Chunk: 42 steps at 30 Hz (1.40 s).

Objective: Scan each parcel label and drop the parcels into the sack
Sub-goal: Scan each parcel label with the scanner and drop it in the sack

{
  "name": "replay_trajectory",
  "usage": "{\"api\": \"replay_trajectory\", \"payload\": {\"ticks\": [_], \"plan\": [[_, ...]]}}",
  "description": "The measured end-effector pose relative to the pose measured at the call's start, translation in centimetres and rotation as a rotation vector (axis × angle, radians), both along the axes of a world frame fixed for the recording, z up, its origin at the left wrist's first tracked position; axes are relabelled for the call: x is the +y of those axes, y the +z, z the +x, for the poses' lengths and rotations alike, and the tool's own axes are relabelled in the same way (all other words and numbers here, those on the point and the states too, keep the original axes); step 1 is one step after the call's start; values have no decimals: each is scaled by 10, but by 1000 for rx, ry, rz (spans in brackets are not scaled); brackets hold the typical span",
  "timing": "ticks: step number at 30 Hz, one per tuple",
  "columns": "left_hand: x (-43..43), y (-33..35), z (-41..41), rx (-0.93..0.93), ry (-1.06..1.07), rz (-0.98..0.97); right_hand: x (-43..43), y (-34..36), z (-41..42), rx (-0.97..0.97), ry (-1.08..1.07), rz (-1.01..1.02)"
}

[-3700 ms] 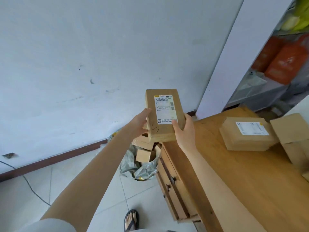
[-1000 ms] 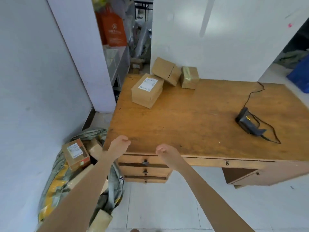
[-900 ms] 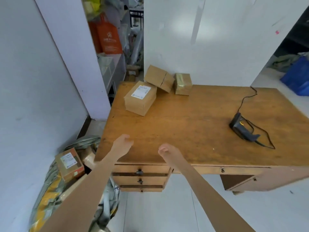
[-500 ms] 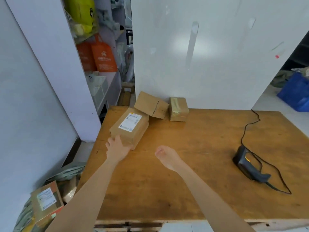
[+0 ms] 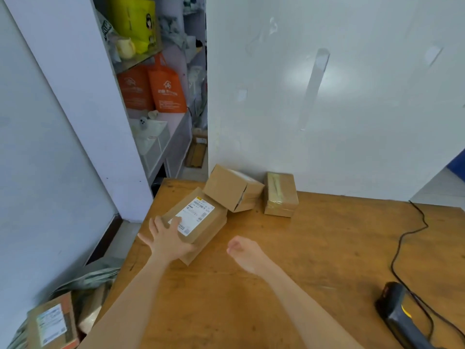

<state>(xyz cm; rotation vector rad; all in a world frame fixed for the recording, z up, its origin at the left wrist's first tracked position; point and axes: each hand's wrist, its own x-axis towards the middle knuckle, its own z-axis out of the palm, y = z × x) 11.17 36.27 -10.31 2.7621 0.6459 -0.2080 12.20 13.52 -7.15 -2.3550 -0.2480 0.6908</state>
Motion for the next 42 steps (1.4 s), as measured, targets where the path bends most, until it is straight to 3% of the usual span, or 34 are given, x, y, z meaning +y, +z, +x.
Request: {"api": "replay_trajectory", "payload": {"ticks": [8,15,24,28,32,35,42], "plan": [[-23,6,-26,38,-1,77,-21,-9,3,19,110,30],[-117,6,-74,91,76,103,-63,-21,-12,30,168,54],[-232,6,-95,81,-146,17,-149,-37,-26,-31,-70,-87],[-258,2,-90,-23,-308,-255,-193,-37,-18,-30,-221,-117],[-282,-7,-69,-37,56,-895,-230,-37,-15,-14,-320,-79],[-303,-13,-50,102,138,-1056,-252,-40,-19,-21,-382,-16],[-331,-19,-34,69,370,-1495,-289,-50,-40,-62,-512,295]]}}
